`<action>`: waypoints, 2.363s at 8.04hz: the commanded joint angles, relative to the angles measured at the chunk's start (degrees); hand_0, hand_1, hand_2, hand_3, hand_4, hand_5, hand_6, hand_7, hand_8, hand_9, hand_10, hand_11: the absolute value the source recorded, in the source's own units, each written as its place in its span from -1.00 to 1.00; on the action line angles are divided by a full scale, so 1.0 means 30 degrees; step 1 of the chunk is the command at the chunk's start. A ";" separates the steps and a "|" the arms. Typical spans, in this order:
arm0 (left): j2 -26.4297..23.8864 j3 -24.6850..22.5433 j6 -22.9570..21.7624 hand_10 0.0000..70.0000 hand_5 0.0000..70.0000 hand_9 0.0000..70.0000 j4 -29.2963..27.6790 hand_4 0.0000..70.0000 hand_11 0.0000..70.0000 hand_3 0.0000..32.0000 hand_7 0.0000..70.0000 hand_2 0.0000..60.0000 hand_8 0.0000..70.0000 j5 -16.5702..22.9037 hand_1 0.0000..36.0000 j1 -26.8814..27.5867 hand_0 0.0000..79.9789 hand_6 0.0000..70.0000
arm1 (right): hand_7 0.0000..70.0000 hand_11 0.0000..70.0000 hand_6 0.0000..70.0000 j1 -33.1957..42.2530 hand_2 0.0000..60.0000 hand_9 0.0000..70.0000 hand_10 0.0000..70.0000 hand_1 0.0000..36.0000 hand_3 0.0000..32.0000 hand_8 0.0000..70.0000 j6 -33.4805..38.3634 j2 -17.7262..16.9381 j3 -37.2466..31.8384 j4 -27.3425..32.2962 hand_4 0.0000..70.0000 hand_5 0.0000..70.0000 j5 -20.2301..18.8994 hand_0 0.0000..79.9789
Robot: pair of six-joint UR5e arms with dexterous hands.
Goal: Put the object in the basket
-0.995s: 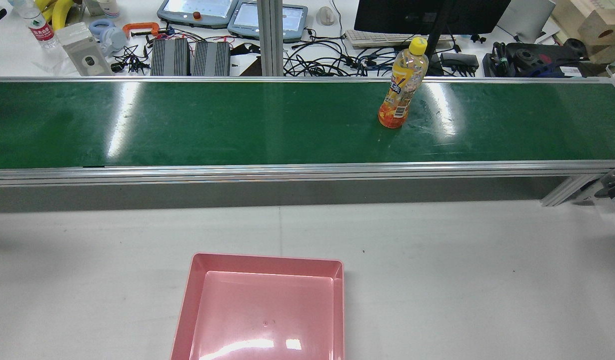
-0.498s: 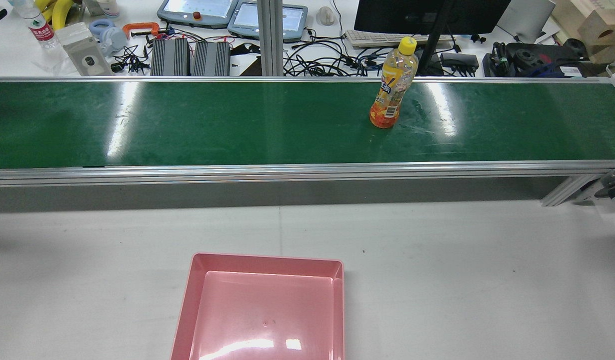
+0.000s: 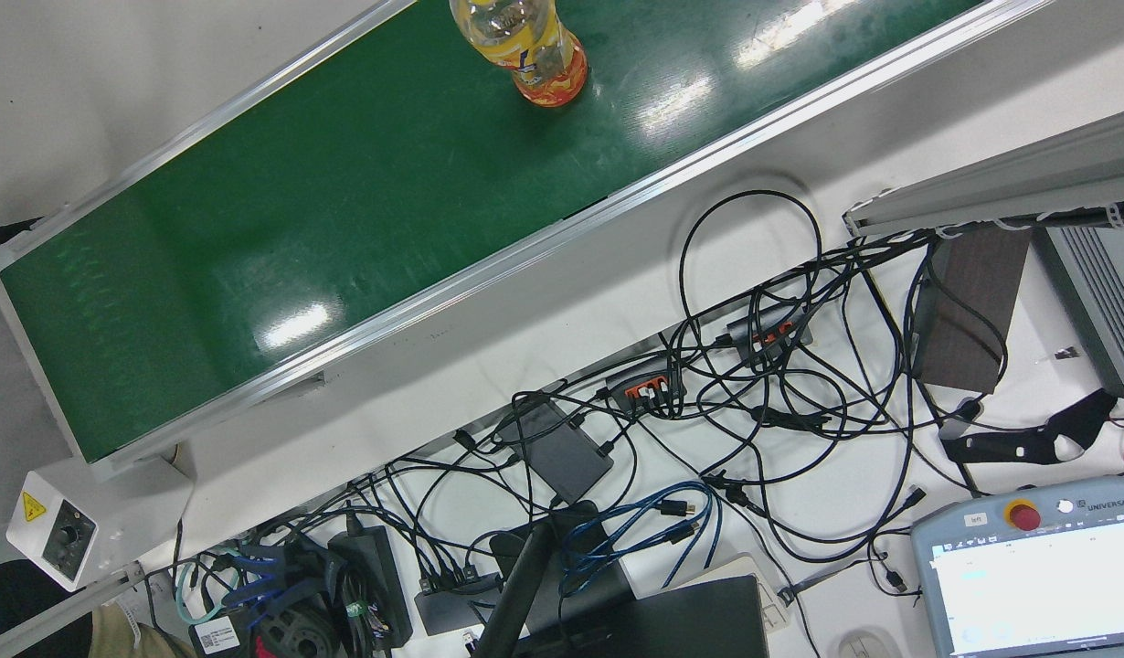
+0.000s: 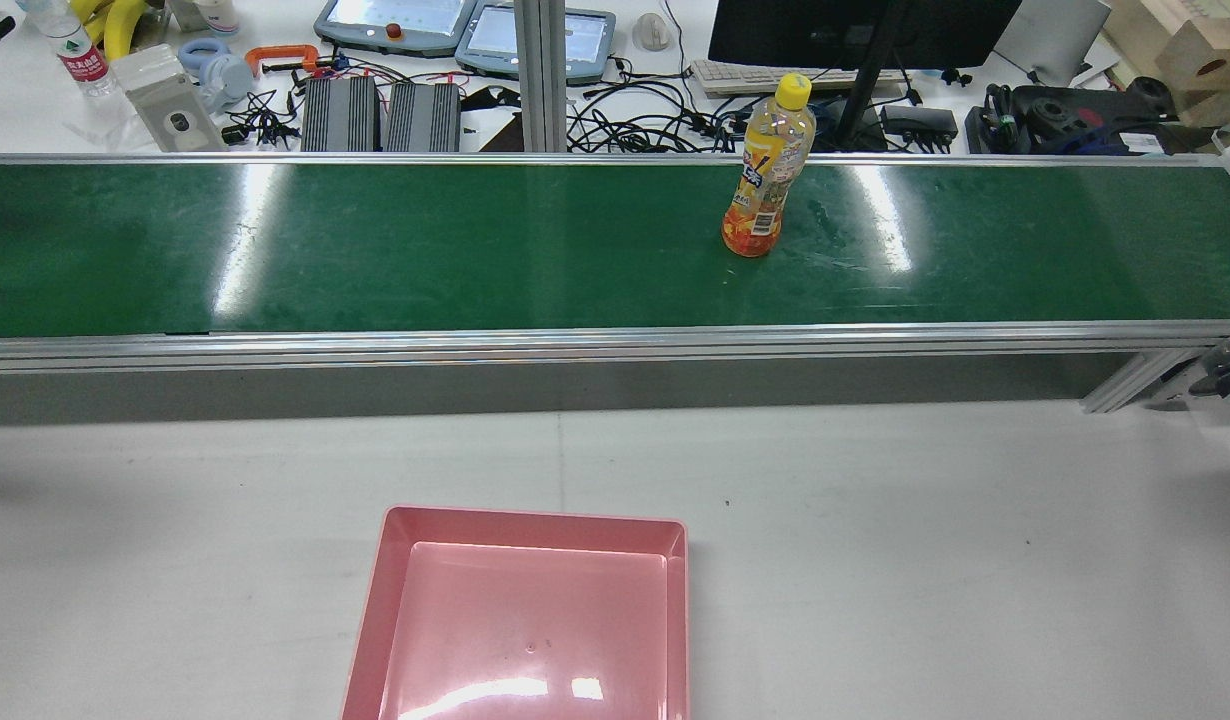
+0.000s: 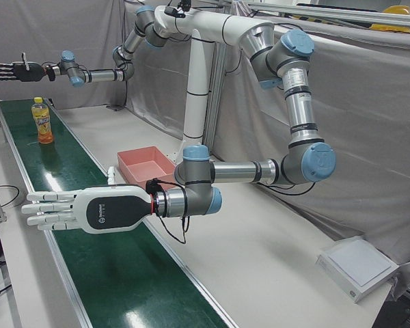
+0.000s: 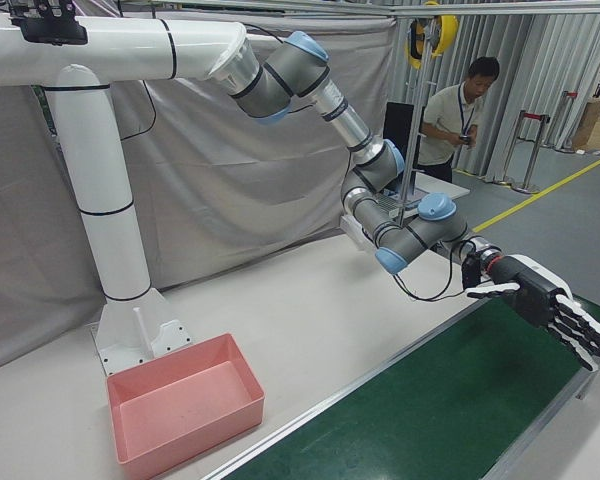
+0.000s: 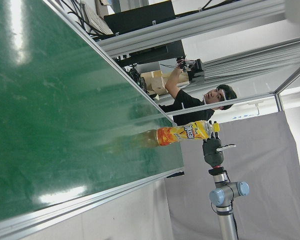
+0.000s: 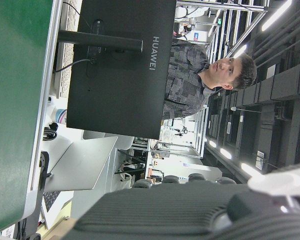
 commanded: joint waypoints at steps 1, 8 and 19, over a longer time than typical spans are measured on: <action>-0.0031 -0.0017 -0.0029 -0.85 -0.81 -1.00 0.0000 -0.86 -0.73 -1.00 -1.00 -1.00 -1.00 0.0000 -0.65 0.0000 0.40 -0.96 | -1.00 -1.00 -1.00 0.0005 -1.00 -1.00 -1.00 -1.00 -1.00 -1.00 0.0000 0.0000 0.0000 0.0000 -1.00 -1.00 0.0000 -1.00; 0.0027 -0.0133 -0.0029 -0.85 -0.80 -1.00 -0.0059 -0.86 -0.73 -1.00 -1.00 -1.00 -1.00 0.0000 -0.64 -0.0088 0.40 -0.96 | -1.00 -1.00 -1.00 0.0005 -1.00 -1.00 -1.00 -1.00 -1.00 -1.00 0.0000 0.0000 0.0000 0.0000 -1.00 -1.00 0.0000 -1.00; 0.0028 -0.0222 -0.0029 -0.85 -0.79 -1.00 -0.0059 -0.85 -0.73 -1.00 -1.00 -1.00 -1.00 0.0000 -0.63 -0.0088 0.41 -0.96 | -1.00 -1.00 -1.00 -0.0024 -1.00 -1.00 -1.00 -1.00 -1.00 -1.00 0.0000 0.0000 0.0000 0.0000 -1.00 -1.00 0.0000 -1.00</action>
